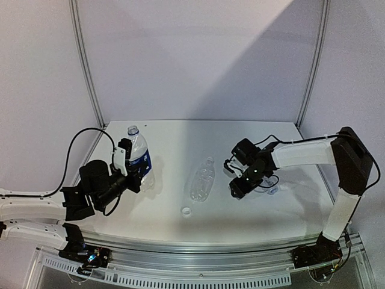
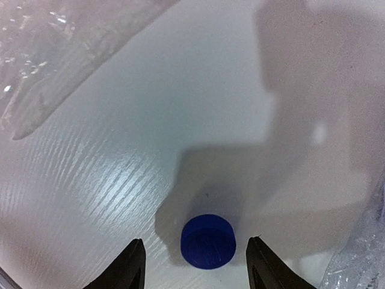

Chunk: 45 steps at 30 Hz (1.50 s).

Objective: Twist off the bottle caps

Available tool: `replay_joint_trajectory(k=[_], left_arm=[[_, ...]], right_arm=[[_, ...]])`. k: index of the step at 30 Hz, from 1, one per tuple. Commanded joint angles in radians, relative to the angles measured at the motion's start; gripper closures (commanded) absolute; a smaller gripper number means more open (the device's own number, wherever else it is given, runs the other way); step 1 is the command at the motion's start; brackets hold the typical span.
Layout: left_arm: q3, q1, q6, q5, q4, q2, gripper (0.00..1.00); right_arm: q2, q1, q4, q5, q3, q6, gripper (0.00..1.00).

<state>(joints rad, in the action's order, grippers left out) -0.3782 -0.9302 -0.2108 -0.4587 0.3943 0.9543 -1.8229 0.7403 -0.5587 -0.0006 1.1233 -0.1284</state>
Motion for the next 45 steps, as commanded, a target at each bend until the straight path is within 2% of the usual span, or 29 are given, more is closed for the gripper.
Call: replay_joint_trajectory(k=[1,6,10,14,19,25,35,41,45], left_arm=[[0.002,0.01,0.011,0.102,0.044,0.03,1.0],[-0.043,0.008,0.045,0.287,0.062,0.145,1.0],[-0.074,0.008,0.06,0.495,0.084,0.216,1.0],[-0.108,0.001,0.065,0.699,0.103,0.283,1.0],[-0.143,-0.004,0.05,0.848,0.122,0.359,1.0],[-0.198,-0.017,0.045,0.943,0.084,0.441,1.0],[-0.282,-0.06,0.074,1.003,0.003,0.54,1.0],[-0.287,-0.066,0.081,1.003,-0.008,0.542,0.99],[-0.292,-0.07,0.086,1.002,-0.017,0.544,0.98]], right_arm=[[0.175,0.008,0.016,-0.045,-0.033,-0.006,0.41],[0.447,0.018,0.252,-0.215,-0.172,-0.036,0.37],[0.634,0.019,0.458,-0.391,-0.272,-0.096,0.33],[0.674,0.041,0.603,-0.471,-0.315,-0.148,0.32],[0.653,0.122,0.677,-0.441,-0.31,-0.138,0.32],[0.656,0.178,0.764,-0.428,-0.311,-0.126,0.32],[0.529,0.258,0.693,-0.368,-0.209,-0.077,0.32],[0.507,0.262,0.69,-0.354,-0.195,-0.067,0.4],[0.493,0.263,0.684,-0.366,-0.182,-0.066,0.52]])
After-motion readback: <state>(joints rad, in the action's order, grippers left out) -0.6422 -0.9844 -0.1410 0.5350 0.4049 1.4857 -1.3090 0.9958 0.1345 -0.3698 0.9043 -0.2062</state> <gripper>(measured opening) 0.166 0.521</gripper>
